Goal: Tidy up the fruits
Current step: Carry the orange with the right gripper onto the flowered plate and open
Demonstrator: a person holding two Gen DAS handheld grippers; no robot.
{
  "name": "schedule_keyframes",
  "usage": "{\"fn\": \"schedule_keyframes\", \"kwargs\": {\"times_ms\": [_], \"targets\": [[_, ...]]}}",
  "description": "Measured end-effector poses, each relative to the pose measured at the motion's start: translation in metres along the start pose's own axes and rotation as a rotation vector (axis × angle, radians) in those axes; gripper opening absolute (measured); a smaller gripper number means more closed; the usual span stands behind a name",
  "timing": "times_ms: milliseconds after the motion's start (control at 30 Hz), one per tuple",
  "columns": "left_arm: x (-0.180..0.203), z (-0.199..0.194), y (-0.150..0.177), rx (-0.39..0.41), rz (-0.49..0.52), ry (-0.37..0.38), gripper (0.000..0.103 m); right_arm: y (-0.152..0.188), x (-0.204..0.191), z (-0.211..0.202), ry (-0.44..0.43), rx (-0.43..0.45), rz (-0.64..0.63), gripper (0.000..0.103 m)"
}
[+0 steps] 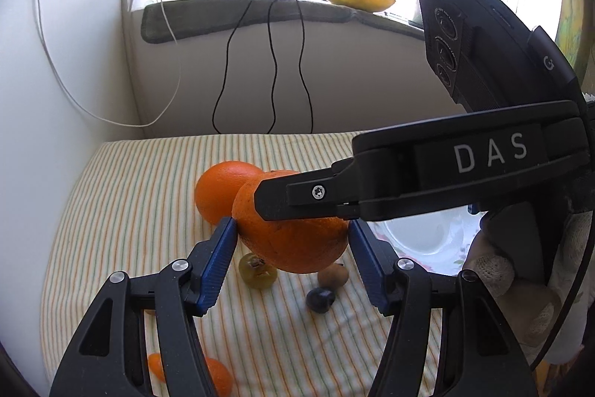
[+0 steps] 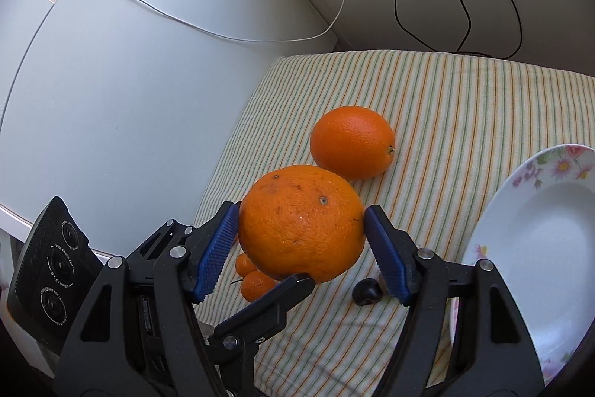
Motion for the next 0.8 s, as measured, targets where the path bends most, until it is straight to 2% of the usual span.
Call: {"fn": "schedule_keyframes", "kwargs": {"times_ms": [400, 800], "targets": [[0.077, 0.037, -0.010, -0.018, 0.038, 0.103, 0.062, 0.008, 0.073, -0.060, 0.095, 0.049, 0.060, 0.073], [0.129, 0.082, -0.019, -0.039, 0.032, 0.191, 0.062, 0.011, 0.134, -0.101, 0.210, 0.083, 0.112, 0.073]]}}
Point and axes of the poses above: each gripper's, at about its wrist camera, not at the fingertips, and z roughly the way its jaws point, x to its right, y to its underside, the point moved 9 cm from there along z, roughly the way its jaws point, and after that the axes turned 1 degree about y, right-handed, at the moved point
